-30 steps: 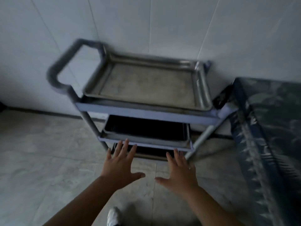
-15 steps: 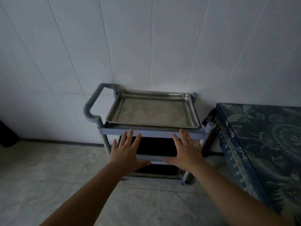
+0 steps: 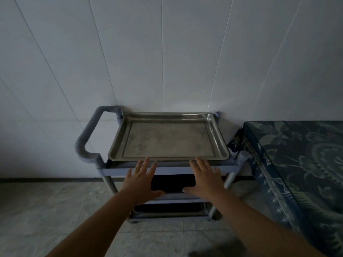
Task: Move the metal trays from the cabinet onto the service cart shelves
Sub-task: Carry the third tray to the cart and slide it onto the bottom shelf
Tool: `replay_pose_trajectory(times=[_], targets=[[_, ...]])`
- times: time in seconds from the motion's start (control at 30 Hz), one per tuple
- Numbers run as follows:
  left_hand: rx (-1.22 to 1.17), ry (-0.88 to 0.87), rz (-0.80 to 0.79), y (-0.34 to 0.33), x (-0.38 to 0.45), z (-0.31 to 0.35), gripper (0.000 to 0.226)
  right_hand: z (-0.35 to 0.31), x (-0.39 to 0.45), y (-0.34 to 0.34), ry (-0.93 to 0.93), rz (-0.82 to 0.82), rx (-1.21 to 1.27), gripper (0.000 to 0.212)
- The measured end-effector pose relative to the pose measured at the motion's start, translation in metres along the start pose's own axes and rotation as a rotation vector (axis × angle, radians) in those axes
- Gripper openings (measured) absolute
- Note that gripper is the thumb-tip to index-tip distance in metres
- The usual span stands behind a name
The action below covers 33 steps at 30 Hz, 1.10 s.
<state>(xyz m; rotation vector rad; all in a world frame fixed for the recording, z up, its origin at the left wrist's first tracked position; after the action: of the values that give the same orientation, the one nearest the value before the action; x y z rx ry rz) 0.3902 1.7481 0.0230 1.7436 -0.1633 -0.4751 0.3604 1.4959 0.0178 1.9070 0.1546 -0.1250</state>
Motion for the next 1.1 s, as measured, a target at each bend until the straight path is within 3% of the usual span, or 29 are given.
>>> replay_pose_trajectory(times=[0.1, 0.3, 0.5, 0.63, 0.9, 1.1], targets=[[0.041, -0.06, -0.028, -0.01, 0.049, 0.002, 0.115, 0.014, 0.046, 0.001, 0.022, -0.018, 0.04, 0.111], [0.057, 0.015, -0.142, -0.038, 0.118, -0.008, 0.118, 0.045, 0.113, -0.015, 0.033, -0.193, 0.016, 0.105], [0.094, -0.082, -0.221, -0.05, 0.151, -0.021, 0.098, 0.057, 0.136, -0.039, 0.14, -0.147, 0.096, 0.069], [0.056, -0.114, -0.188, -0.056, 0.164, -0.026, 0.064, 0.053, 0.142, -0.05, 0.145, -0.038, 0.0, 0.048], [0.104, -0.097, -0.024, -0.07, 0.149, -0.029, 0.038, 0.034, 0.132, -0.044, 0.199, 0.069, -0.049, 0.028], [0.05, -0.101, 0.182, -0.075, 0.136, -0.023, 0.047, 0.027, 0.125, -0.051, 0.183, 0.192, -0.068, 0.036]])
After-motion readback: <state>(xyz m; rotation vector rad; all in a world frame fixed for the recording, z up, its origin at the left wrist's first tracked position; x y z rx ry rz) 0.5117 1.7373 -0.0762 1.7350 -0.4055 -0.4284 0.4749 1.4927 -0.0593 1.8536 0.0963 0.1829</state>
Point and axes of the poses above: each hand's wrist, its own x-axis towards the middle knuckle, its own y-axis out of the back of the hand, z = x × y, the point moved 2 cm from there along x, towards the middle knuckle, and after that the axes turned 12 degrees about x, right-handed, at the moved point
